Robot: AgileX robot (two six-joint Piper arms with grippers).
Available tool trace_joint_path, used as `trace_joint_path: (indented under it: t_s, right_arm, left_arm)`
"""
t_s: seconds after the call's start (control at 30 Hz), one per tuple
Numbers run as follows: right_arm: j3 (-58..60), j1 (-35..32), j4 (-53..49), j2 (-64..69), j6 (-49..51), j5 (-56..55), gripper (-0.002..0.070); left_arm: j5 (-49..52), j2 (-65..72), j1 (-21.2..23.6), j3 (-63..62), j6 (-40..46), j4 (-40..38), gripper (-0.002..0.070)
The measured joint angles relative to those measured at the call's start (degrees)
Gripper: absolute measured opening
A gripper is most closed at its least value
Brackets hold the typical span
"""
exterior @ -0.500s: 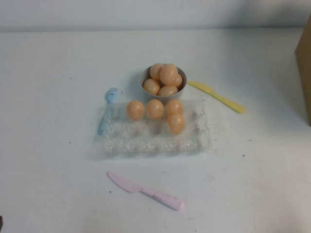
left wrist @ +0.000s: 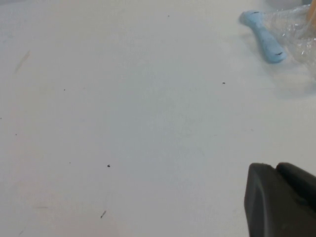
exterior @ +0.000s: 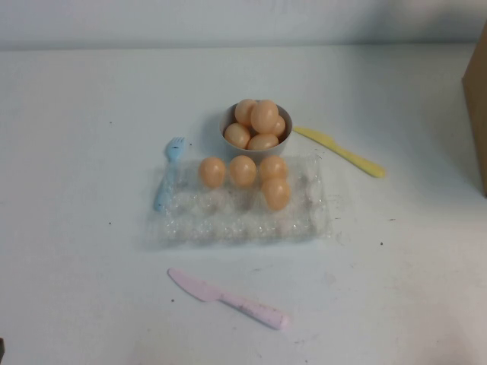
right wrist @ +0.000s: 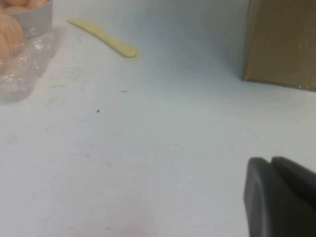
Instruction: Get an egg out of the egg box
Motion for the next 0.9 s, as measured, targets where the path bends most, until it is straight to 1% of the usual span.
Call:
trace_joint_path:
  t_s: [0.23,0.3,0.4,0.6,0.7,0.9]
  right_arm:
    - [0.0,0.0,0.0,0.0,0.0,0.0,-0.0016]
    - [0.0,0.0,0.0,0.0,0.0,0.0,-0.0016]
    - [0.0,0.0,0.0,0.0,0.0,0.0,-0.0016]
    - [0.0,0.0,0.0,0.0,0.0,0.0,-0.0017]
    - [0.0,0.0,0.0,0.0,0.0,0.0,-0.0017]
    - [0.0,0.0,0.0,0.0,0.0,0.0,-0.0017]
  left_arm:
    - [-0.2,0.0,0.0,0.0,0.0,-0.1,-0.0004]
    - [-0.8,0.0,0.0,0.0,0.0,-1.4,-0.0004]
    - [-3.3,0.0,0.0,0.0,0.0,-7.1,-0.0004]
    - [-11.6,0.0,0.0,0.0,-4.8,-31.1,-0.0004]
    - [-14.6,0.0,0.0,0.0,-5.6,-35.7,-0.0004]
    - [-18.7,0.0,0.0,0.0,-5.9,-38.0,-0.0004]
